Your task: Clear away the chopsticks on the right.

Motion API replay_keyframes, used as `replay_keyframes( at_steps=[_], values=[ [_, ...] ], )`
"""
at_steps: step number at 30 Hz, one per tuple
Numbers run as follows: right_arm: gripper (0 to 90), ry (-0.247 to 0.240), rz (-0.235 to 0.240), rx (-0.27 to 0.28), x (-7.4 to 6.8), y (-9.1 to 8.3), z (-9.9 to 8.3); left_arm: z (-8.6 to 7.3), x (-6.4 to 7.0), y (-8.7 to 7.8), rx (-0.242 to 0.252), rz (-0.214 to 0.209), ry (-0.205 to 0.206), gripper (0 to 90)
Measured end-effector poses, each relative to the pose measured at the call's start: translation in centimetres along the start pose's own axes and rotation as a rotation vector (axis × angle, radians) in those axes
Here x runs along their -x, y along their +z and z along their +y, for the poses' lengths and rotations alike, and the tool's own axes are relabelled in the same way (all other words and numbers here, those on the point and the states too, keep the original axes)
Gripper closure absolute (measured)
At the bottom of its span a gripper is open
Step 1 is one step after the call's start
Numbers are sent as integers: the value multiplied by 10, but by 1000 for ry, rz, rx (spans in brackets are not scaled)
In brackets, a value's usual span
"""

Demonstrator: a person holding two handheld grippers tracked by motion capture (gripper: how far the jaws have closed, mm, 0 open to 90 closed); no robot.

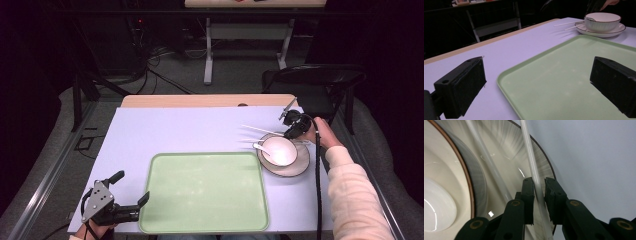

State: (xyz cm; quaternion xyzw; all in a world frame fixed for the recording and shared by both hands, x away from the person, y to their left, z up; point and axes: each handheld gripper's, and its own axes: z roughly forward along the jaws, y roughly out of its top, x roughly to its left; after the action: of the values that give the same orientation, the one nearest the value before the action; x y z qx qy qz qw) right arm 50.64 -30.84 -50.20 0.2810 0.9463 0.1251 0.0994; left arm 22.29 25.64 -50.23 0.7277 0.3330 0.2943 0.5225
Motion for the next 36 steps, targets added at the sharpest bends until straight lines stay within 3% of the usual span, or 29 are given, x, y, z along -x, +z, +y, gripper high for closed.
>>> replay_keyframes(
  at_steps=[12,24,36],
  values=[
    [835,-21,-50,16,-1,-6,2,0,0,0,-1,-1,1,0],
    [836,10,-118,35,-13,-37,2,0,1,0,0,1,0,0],
    [836,76,-157,47,-28,-70,7,0,1,0,0,1,2,0]
  ],
)
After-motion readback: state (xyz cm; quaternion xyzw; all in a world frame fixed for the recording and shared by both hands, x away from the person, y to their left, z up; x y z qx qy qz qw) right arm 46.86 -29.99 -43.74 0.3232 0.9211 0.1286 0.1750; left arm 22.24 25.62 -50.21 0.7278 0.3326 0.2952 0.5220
